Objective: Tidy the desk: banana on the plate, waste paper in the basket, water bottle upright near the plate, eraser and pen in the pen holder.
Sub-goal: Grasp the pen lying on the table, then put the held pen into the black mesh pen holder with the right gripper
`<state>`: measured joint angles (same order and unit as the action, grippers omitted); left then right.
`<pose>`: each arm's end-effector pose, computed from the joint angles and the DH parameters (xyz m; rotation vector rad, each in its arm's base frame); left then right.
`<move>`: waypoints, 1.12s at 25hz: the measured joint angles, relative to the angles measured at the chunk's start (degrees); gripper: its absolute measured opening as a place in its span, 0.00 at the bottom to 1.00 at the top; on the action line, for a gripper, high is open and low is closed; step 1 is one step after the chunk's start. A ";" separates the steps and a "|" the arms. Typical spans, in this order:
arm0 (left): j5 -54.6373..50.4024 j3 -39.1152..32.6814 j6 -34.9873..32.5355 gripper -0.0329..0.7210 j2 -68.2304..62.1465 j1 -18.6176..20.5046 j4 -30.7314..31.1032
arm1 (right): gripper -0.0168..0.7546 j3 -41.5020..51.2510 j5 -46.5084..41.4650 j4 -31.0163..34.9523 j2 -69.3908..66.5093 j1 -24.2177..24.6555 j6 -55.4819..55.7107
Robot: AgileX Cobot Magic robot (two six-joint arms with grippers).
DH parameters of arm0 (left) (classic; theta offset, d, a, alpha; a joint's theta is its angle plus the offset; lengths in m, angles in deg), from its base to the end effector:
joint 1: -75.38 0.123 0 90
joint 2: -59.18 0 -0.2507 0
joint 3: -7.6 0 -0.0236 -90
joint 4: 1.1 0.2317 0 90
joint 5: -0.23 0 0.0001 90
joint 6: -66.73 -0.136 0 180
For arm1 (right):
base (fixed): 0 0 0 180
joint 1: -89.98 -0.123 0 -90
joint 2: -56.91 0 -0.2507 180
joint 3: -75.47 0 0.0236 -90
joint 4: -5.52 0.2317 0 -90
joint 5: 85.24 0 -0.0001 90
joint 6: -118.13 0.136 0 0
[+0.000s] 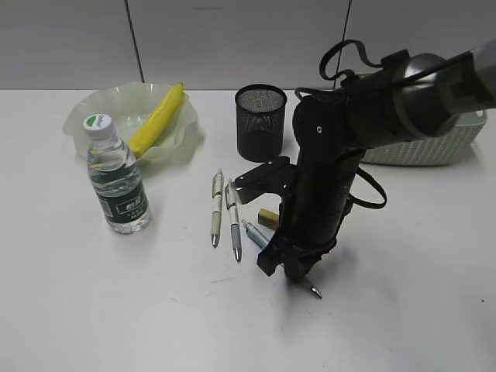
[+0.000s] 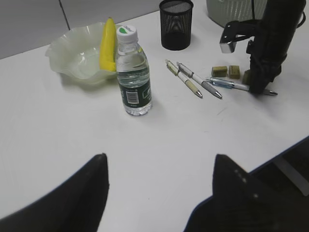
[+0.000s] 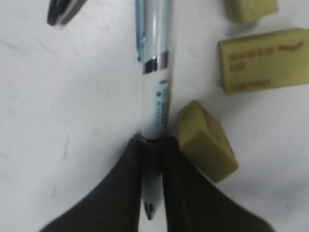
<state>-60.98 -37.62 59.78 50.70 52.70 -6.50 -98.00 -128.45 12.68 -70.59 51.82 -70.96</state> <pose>0.0398 -0.0288 0.2592 0.5220 1.9449 -0.2872 0.2622 0.2208 0.0425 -1.1195 2.9052 0.1511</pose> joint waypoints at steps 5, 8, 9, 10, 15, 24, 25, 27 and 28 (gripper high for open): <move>0.04 0.00 0.00 0.71 0.00 0.00 0.00 | 0.15 -0.19 -0.23 -0.05 -0.05 0.00 0.00; 0.04 0.00 0.00 0.71 0.00 0.00 0.00 | 0.15 -0.84 -0.83 -0.40 0.20 0.00 0.00; 0.04 0.00 0.00 0.71 0.00 0.00 0.00 | 0.15 -1.03 -0.98 -0.46 0.77 0.00 0.00; 0.04 0.00 0.00 0.71 0.00 0.00 0.00 | 0.15 -1.26 -1.12 -0.46 1.53 0.00 0.00; 0.04 0.00 0.00 0.71 0.00 0.00 0.00 | 0.15 -2.00 -1.56 -0.51 9.24 0.00 0.00; 0.04 0.00 0.04 0.70 0.00 0.00 0.00 | 0.15 -2.00 14.44 -2.74 21.48 0.00 4.46; 0.04 0.00 0.04 0.70 0.00 0.00 0.00 | 0.15 -2.00 17.96 -2.86 21.81 0.13 4.71; 0.04 0.00 0.04 0.70 0.00 0.00 0.00 | 0.15 -2.17 23.98 -3.05 21.83 0.84 5.84; 0.04 0.00 0.04 0.70 0.00 0.00 0.00 | 0.15 -2.16 27.20 -3.10 21.76 1.34 6.40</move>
<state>-60.94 -37.62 59.82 50.70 52.70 -6.50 -100.16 -101.25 9.59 -48.83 53.16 -64.56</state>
